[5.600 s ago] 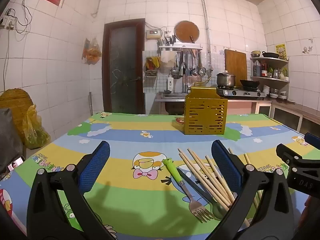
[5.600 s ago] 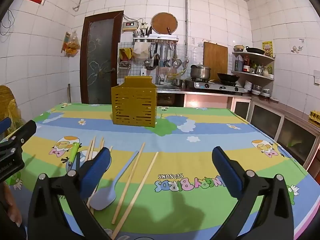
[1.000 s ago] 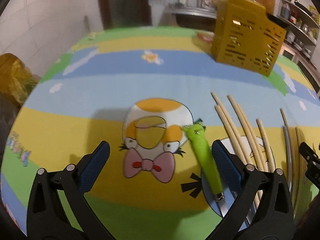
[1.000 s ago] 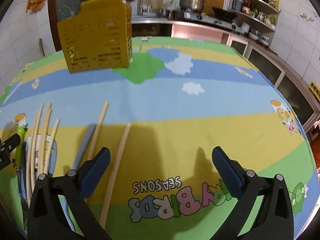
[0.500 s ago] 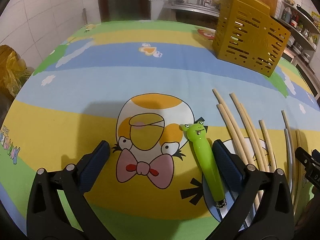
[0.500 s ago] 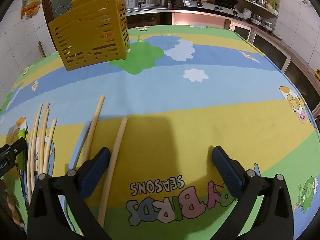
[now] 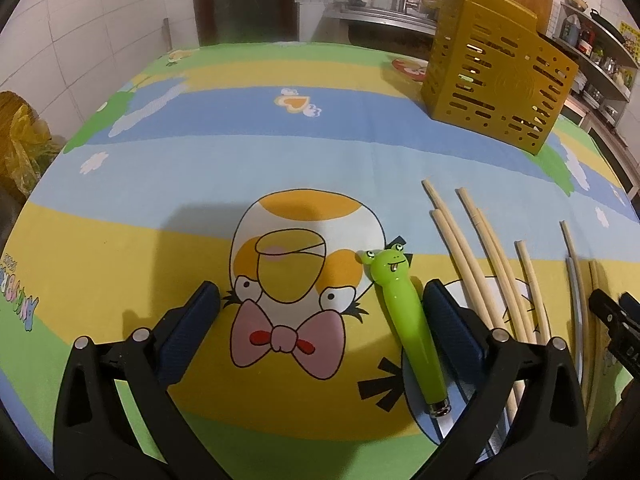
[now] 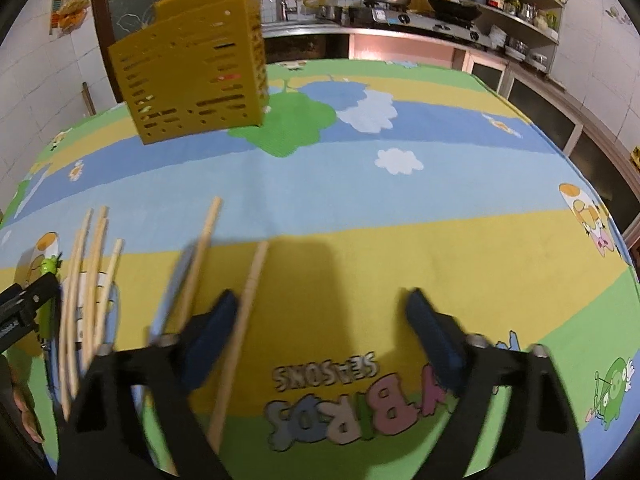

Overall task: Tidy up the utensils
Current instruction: 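Grasp the green frog-handled fork with the left tool while the right tool grasps a wooden chopstick, then lift the fork with the left tool while the right tool lifts the chopstick toward the yellow holder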

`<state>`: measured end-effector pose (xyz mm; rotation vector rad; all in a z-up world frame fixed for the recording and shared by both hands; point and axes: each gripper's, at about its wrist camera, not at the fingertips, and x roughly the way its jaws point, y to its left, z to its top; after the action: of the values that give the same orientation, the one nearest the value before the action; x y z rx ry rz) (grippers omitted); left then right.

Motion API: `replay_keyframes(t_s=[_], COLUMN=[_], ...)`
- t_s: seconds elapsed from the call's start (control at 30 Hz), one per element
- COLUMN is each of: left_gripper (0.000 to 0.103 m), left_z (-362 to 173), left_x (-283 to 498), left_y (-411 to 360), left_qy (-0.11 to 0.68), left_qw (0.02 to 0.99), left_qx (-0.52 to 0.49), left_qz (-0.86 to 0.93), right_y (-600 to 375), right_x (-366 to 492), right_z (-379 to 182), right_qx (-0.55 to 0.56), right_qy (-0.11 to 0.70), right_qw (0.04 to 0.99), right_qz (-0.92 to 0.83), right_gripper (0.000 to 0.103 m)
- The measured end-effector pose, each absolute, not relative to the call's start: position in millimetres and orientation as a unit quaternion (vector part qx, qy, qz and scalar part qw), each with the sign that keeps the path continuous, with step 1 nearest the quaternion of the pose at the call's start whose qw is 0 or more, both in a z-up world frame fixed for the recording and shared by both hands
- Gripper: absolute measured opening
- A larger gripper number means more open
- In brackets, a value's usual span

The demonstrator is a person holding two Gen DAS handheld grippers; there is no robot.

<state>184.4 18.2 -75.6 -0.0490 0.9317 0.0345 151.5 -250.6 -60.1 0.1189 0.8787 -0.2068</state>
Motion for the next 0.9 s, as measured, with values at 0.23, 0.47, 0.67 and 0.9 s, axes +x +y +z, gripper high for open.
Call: replay_keyframes(t_s=[0.23,0.47,0.67,0.9], left_gripper=[0.055,0.025,0.018,0.016], left_z=[-67.8,-64.8,-64.1,-43.3], left_x=[176.6,180.8,187.3,173.5], left_y=[9.1,4.0,1.7,0.4], left_qy=[0.453,0.476,0.481,0.441], left_qw=[0.891,0.878,0.875,0.895], left_qx=[-0.02,-0.03,-0.037,-0.052], left_qz=[-0.005,-0.022,-0.03,-0.047], right_y=[-235.9,-229.8,-231.3,-238.0], right_x=[149.9,157.3,163.9,146.1], right_z=[-55.8,-52.8,-52.2,-28.5], right_qx=[0.056,0.058,0.066,0.09], right_qy=[0.426,0.438,0.433,0.377], right_qw=[0.898,0.892,0.894,0.919], right_qz=[-0.097,-0.096,-0.091,-0.076], right_gripper=[0.044,0.02,0.007,0.006])
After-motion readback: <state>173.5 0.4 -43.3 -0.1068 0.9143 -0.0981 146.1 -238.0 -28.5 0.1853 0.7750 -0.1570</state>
